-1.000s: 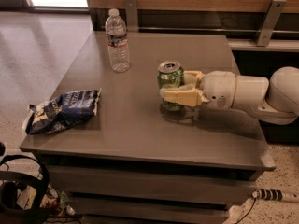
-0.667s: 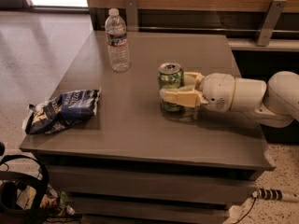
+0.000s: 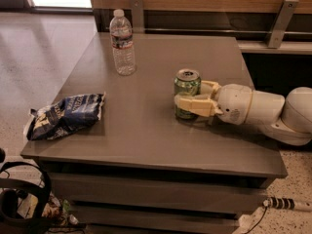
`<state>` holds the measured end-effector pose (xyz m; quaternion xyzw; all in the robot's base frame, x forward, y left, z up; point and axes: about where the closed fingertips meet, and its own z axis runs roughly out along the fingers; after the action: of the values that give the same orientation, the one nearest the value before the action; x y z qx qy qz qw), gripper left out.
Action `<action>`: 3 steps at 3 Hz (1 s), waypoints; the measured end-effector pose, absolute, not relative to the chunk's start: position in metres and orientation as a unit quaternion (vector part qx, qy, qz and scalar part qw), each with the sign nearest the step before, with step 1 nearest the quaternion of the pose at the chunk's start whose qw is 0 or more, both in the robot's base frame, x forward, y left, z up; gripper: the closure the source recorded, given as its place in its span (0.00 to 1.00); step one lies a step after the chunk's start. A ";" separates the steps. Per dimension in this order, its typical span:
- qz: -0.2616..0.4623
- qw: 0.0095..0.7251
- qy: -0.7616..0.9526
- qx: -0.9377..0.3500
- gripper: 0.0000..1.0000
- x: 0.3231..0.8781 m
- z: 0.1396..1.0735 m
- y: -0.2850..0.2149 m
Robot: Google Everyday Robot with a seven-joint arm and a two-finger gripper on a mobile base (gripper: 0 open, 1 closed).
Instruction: Place green can upright
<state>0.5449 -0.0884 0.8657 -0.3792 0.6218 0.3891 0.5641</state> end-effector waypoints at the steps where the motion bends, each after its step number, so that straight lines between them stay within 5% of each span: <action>1: 0.391 0.563 0.620 -0.383 0.76 0.544 0.867 -0.085; 3: 0.394 0.561 0.617 -0.386 0.22 0.544 0.868 -0.079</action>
Offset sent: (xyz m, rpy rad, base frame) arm -0.0005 0.0036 0.0011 -0.0005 -0.0017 0.0091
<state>0.5437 -0.0788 0.8682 -0.3863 0.6171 0.3938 0.5611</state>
